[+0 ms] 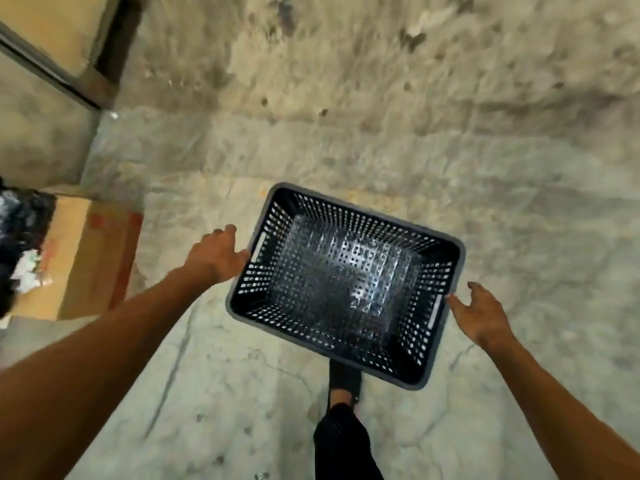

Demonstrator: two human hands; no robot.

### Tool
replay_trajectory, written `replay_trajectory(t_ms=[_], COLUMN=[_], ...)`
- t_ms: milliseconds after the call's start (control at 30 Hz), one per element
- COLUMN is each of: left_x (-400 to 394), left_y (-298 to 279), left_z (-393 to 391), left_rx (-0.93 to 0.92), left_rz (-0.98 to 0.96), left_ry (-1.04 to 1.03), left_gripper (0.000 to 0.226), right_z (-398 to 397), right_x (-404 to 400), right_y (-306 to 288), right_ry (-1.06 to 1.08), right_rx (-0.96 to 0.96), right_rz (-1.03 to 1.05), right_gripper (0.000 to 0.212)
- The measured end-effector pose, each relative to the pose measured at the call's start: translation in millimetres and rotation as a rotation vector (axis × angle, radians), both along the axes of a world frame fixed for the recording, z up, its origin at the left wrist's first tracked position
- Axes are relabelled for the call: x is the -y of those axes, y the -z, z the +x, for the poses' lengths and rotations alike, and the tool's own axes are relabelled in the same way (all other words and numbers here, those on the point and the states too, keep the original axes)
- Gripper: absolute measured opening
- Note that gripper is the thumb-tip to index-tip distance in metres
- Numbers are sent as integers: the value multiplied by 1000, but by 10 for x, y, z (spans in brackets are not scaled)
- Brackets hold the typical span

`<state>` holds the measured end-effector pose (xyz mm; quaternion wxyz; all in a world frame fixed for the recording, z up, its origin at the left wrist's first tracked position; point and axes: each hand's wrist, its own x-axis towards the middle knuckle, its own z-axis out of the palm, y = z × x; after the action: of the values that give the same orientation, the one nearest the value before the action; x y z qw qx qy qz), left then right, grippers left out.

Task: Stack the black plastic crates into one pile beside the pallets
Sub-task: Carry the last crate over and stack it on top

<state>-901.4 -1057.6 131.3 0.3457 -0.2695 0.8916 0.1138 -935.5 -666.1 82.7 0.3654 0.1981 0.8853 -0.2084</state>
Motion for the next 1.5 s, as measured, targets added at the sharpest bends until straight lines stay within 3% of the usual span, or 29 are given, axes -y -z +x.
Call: replay_trajectory(t_ms=[167,233,300,367,567,733,933,1100,1200,1333,1500], left_x=[112,144,184,233,334,267,251,192,-6,-463,-1294], left_y=[1362,1784,2116,2310,2224,1520,340,-1028,-2104,-3403,-4929], left_z=[-89,-101,-126,-148,-6,187,261,409,468,547,858], left_rx=[-25,-51,-108,-197,-269,-402,-611,-788,-892,-1035,-1214], left_rz=[1,56,115,144,260,269,427,525,665,833,1046], left_ry=[-164,-287,-427,-537,-670,-532,-400,-218,-132,-13,183], left_gripper=[76,64,48,37,16,27,29,38,33,25,28], right_z=[165,354,452,459,323,390,810,1489,2088,2808,3972], right_x=[20,53,11,-101,-292,-356,-426,-446,-504,-613,-918], right_y=[1413,1803,2080,2250,2011,1035,-435,-1911,-3070,-4483,-6066], right_ry=[172,321,455,578,624,578,662,761,809,805,967], right_rx=[-14,-139,-280,-319,-348,-437,-660,-895,-1027,-1225,-1532], right_rz=[69,91,93,2,-74,-97,-138,-108,42,190,360], right_gripper=[69,63,42,27,37,41,65,55,55,54,63])
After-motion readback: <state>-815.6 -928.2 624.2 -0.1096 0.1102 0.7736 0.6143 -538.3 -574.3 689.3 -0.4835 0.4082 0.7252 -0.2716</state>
